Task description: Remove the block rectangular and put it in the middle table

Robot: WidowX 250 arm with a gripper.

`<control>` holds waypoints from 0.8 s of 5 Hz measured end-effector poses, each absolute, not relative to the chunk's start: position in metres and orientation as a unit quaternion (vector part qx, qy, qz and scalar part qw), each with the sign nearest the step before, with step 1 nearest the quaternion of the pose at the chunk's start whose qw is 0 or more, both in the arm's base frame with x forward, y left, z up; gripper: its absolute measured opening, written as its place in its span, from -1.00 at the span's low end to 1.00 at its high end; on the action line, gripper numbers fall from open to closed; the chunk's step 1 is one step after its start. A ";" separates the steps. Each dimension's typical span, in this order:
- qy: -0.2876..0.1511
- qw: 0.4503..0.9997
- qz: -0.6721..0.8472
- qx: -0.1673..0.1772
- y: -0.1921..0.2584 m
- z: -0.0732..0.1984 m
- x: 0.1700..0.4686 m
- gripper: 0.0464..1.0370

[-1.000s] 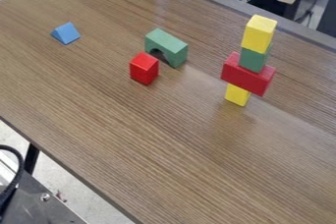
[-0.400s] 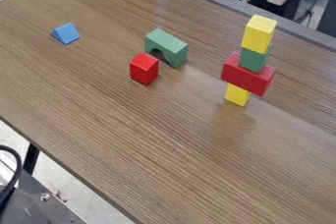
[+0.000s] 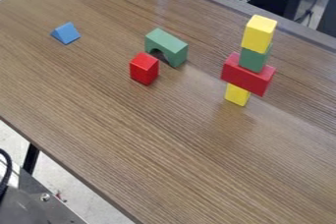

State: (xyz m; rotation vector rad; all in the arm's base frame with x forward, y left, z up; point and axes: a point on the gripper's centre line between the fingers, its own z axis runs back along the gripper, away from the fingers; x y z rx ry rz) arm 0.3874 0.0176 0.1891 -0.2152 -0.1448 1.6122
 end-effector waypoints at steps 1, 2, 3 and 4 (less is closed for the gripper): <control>-0.064 0.689 0.718 -0.080 0.036 0.171 0.400 0.08; -0.063 0.712 0.697 -0.051 0.047 0.142 0.410 0.08; -0.068 0.737 0.670 -0.060 0.054 0.123 0.418 0.08; -0.075 0.739 0.667 -0.061 0.067 0.109 0.417 0.08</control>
